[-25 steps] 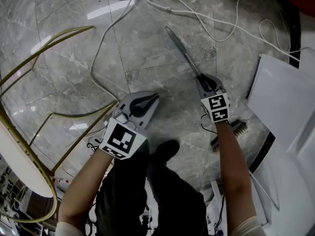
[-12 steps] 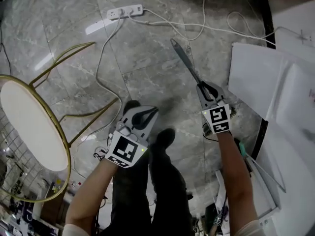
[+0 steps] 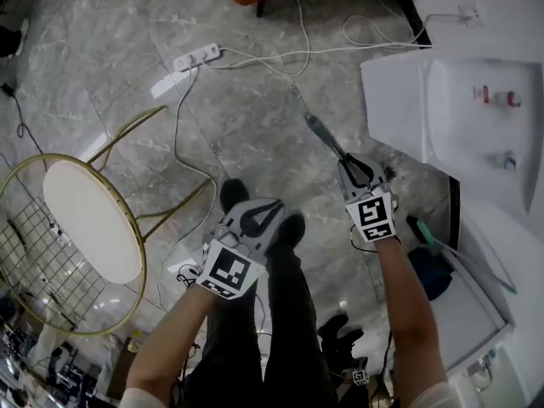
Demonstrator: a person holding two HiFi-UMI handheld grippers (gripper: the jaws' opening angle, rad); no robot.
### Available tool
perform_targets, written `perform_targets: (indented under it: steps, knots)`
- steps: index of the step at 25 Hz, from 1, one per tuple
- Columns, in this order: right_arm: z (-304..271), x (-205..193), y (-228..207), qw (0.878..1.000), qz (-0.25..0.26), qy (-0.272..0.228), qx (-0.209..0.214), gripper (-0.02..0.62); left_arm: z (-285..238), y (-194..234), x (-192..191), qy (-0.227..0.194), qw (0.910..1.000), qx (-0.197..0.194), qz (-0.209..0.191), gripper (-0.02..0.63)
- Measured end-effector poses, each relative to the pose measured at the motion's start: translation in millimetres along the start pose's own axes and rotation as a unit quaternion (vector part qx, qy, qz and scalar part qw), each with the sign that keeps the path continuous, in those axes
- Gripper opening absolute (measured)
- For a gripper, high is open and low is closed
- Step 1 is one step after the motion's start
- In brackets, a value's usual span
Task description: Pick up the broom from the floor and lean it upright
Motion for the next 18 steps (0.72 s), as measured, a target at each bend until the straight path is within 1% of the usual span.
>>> perform_targets:
  steps: [4, 8, 12, 18]
  knots:
    - [46, 3, 0, 1.000, 0.000, 0.000, -0.025, 0.074, 1, -32, 25, 0.010, 0.9997, -0.019, -0.012, 0.012]
    - [89, 3, -1, 0.998, -0.011, -0.004, -0.066, 0.074, 0, -61, 40, 0.015, 0.9984, -0.046, -0.028, 0.012]
    - [133, 2, -4, 0.994, -0.017, -0.013, -0.106, 0.074, -8, -85, 57, 0.019, 0.9955, -0.078, -0.050, 0.012]
    - [195, 0, -8, 0.986, -0.042, -0.037, -0.154, 0.075, -21, -125, 82, 0.019, 0.9924, -0.101, -0.068, 0.012]
Point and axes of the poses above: the fingertips, and each gripper's own axes: z backward along the fingers, y to its left, x out of its top, the point moved 10 cm from there along z, backward along the fingers, and after that the axes turned 9 degrees about -y, right-handed, at the moved point
